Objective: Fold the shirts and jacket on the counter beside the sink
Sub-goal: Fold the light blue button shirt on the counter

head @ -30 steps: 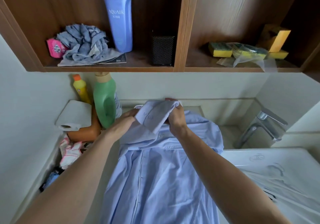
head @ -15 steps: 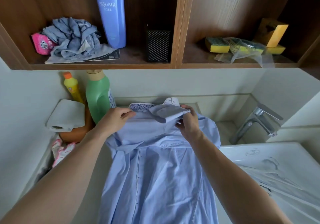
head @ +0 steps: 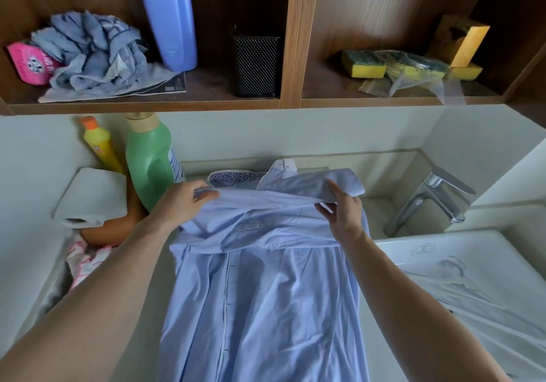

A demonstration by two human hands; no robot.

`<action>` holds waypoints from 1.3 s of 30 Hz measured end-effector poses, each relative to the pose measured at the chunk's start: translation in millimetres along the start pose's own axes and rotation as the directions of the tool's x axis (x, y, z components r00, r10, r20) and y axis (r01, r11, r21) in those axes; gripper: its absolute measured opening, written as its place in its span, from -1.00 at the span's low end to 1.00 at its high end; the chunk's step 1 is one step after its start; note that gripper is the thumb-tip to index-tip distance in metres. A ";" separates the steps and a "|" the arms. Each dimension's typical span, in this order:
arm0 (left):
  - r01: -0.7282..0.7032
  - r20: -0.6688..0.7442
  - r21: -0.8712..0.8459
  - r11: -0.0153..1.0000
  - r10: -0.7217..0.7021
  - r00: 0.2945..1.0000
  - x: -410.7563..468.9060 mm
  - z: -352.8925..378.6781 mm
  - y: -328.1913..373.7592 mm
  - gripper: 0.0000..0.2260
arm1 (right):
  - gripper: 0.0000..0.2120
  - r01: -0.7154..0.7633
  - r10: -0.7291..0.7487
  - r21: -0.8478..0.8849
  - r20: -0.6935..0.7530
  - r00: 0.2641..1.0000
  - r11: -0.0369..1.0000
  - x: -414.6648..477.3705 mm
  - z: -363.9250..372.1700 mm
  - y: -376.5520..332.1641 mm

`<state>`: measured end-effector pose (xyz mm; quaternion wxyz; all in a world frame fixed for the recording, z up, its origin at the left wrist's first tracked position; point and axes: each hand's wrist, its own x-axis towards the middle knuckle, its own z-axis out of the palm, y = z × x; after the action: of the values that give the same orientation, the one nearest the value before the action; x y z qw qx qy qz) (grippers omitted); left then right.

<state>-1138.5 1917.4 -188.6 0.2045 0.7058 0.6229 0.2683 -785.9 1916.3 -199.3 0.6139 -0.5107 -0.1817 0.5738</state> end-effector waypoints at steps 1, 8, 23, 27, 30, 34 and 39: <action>0.013 0.007 0.021 1.000 -0.013 1.000 1.4 2.4 -2.1 -0.90 | -0.74 -0.006 0.006 0.004 -0.020 1.000 1.000 3.0 -3.9 -0.7; 0.139 0.118 0.095 0.986 -0.150 0.982 -8.7 32.6 -9.8 -0.47 | -0.46 0.073 -0.090 -0.140 -0.120 0.989 0.988 20.6 -24.9 10.9; 0.015 0.272 0.079 0.997 -0.036 0.962 -55.4 49.2 -12.3 -0.68 | -0.42 0.397 -0.100 -0.735 0.414 0.905 0.549 14.5 -19.2 -11.8; -0.042 0.321 0.388 0.921 -0.092 0.943 -65.1 48.0 -26.3 -0.56 | -0.33 0.463 -0.093 -0.831 0.458 0.884 0.308 7.7 -12.6 -16.1; -0.037 0.242 0.443 0.896 -0.080 0.967 -66.4 41.8 -30.3 -0.82 | -0.59 0.510 -0.200 -0.833 0.474 0.857 0.212 1.8 -7.7 -18.8; 0.011 0.219 0.409 0.912 -0.110 0.970 -70.6 22.0 -30.7 -0.97 | -0.94 0.490 -0.345 -0.845 0.404 0.847 0.215 -3.6 5.5 -38.6; 0.073 0.208 0.540 0.838 -0.217 0.954 -71.2 9.7 -36.4 -0.77 | -0.67 0.495 -0.505 -0.784 0.276 0.818 0.374 14.3 13.2 -67.7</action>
<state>-1166.1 1852.6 -227.6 0.1033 0.7141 0.6920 -0.0242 -757.4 1946.8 -142.5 0.4422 -0.6605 -0.5720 0.2024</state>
